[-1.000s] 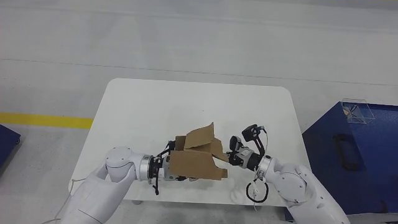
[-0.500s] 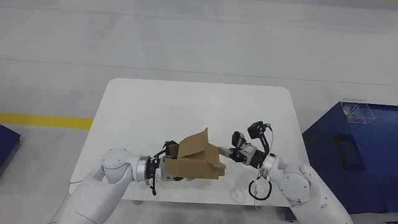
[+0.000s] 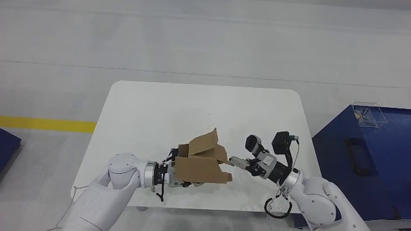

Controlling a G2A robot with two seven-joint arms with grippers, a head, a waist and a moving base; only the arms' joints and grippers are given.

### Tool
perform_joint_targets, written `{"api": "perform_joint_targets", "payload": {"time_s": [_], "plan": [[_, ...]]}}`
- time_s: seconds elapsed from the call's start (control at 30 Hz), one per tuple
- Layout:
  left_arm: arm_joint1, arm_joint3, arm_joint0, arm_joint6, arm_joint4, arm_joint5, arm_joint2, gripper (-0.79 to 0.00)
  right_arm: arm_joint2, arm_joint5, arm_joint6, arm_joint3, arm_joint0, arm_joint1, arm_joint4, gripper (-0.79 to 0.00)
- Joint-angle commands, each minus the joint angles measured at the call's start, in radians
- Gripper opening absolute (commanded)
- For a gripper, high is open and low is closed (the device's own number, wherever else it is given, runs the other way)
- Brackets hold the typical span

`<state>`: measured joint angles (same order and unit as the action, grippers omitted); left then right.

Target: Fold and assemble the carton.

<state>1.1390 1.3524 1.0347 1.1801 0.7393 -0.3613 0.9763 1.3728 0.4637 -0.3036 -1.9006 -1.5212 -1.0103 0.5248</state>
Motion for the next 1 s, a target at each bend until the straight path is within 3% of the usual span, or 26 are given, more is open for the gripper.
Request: {"api": "perform_joint_targets", "payload": {"time_s": [0.0, 0.6, 0.97], "plan": [[-0.001, 0.007, 0.003, 0.010, -0.007, 0.018, -0.001, -0.785, -0.003, -0.026, 0.002, 0.012, 0.007, -0.002, 0.008, 0.000], [-0.010, 0.054, 0.032, -0.003, -0.044, 0.091, 0.010, -0.785, -0.142, -0.045, -0.064, 0.086, 0.098, -0.026, 0.025, 0.000], [-0.011, 0.065, 0.035, -0.022, -0.060, 0.102, 0.007, -0.785, -0.148, -0.042, -0.086, 0.090, 0.110, -0.030, 0.013, 0.000]]}}
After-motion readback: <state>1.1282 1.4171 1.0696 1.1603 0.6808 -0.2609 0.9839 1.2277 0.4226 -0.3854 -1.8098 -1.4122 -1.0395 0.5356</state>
